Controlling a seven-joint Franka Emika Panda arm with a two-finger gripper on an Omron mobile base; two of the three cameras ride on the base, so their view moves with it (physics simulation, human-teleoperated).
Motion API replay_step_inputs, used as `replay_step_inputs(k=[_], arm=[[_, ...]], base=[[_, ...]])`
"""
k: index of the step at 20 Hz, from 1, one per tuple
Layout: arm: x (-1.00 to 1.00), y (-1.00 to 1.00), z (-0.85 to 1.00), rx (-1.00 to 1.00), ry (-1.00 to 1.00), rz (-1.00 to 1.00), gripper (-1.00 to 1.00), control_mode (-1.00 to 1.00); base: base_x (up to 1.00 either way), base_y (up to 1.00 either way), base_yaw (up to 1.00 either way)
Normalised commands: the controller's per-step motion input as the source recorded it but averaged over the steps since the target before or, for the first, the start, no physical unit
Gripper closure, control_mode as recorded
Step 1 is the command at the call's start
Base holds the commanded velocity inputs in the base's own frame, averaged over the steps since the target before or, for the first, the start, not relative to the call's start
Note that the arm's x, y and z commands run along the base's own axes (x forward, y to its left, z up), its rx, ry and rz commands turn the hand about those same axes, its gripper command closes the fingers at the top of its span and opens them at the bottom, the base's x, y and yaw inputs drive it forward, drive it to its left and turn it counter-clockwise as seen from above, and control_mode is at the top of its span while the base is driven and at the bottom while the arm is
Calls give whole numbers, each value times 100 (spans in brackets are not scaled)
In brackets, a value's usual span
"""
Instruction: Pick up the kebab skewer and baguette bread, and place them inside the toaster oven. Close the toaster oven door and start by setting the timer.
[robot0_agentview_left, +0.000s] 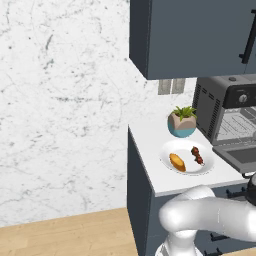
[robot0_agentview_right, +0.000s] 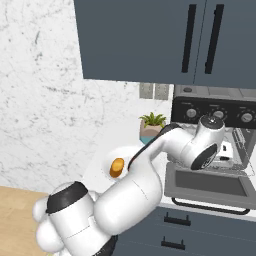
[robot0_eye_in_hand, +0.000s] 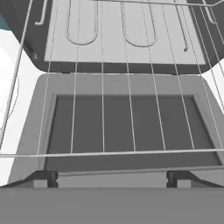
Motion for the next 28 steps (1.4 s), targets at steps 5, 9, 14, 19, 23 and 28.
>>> replay_step_inputs(k=[5,9,14,19,23,28], arm=[[-58,93,35,-6,0,-2,-100,-100],[-33,100,38,0,6,0,-100,-100],[-14,98,22,0,12,0,-100,-100],[1,95,4,0,8,0,-100,-100],[14,76,0,0,7,0,-100,-100],[36,43,0,0,9,0,-100,-100]], base=[[0,0,0],[0,0,0],[0,0,0],[0,0,0],[0,0,0],[0,0,0]])
